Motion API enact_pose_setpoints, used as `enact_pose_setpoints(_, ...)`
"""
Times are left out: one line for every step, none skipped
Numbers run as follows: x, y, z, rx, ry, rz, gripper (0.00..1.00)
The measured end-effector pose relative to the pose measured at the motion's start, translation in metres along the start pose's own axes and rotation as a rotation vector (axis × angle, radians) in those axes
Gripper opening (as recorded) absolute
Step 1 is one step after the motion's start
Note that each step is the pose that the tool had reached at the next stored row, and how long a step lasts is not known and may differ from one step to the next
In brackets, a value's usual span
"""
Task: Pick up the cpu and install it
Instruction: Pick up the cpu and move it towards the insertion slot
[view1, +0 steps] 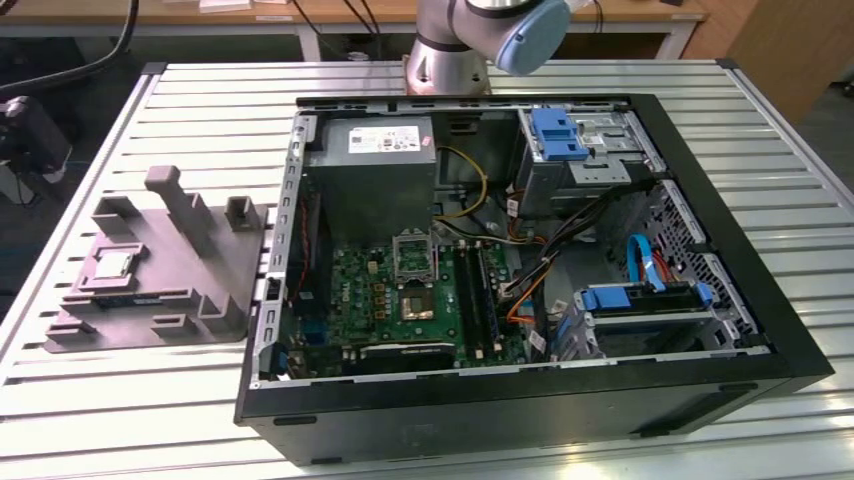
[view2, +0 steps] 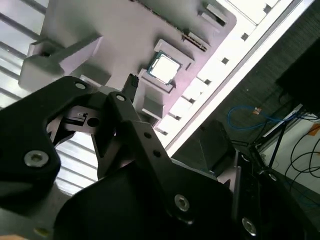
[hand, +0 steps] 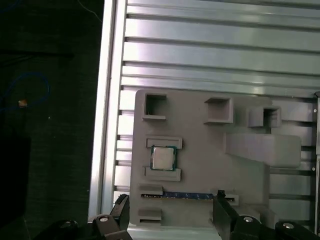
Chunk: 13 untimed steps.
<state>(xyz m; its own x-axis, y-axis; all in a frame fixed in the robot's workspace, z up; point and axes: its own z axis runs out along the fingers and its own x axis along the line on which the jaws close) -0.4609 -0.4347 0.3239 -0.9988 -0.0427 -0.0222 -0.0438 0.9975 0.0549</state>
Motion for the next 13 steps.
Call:
enact_pose_setpoints(-0.0001,-0.0003,-0.002,0.0,-0.0002,0.0,0.76)
enact_pose_setpoints(-0.0001,0.0001,-0.0068,0.0003,0.0004,0.0,0.76)
enact_pose_setpoints(-0.0003,0.0004,-0.0109,0.0001,0.0002,0.0,0.76)
enact_pose_setpoints(-0.0004,0.0006,-0.0148,0.0,0.0,0.0,0.76)
enact_pose_setpoints(-0.0004,0.0008,-0.0175,0.0,0.0001,0.0,0.76)
enact_pose_setpoints(-0.0004,0.0008,-0.0177,0.0,0.0,0.0,0.76)
enact_pose_setpoints(-0.0004,0.0008,-0.0177,-0.0001,0.0,0.0,0.76)
enact_pose_setpoints(-0.0004,0.0008,-0.0177,-0.0001,-0.0001,0.0,0.76)
enact_pose_setpoints(-0.0004,0.0008,-0.0177,-0.0001,-0.0001,0.0,0.76)
enact_pose_setpoints(-0.0004,0.0008,-0.0178,-0.0001,0.0,0.0,0.76)
enact_pose_setpoints(-0.0004,0.0008,-0.0178,-0.0002,0.0,0.0,0.76)
enact_pose_setpoints(-0.0004,0.0008,-0.0178,-0.0002,0.0,0.0,0.76)
enact_pose_setpoints(-0.0004,0.0009,-0.0178,-0.0002,0.0,0.0,0.76)
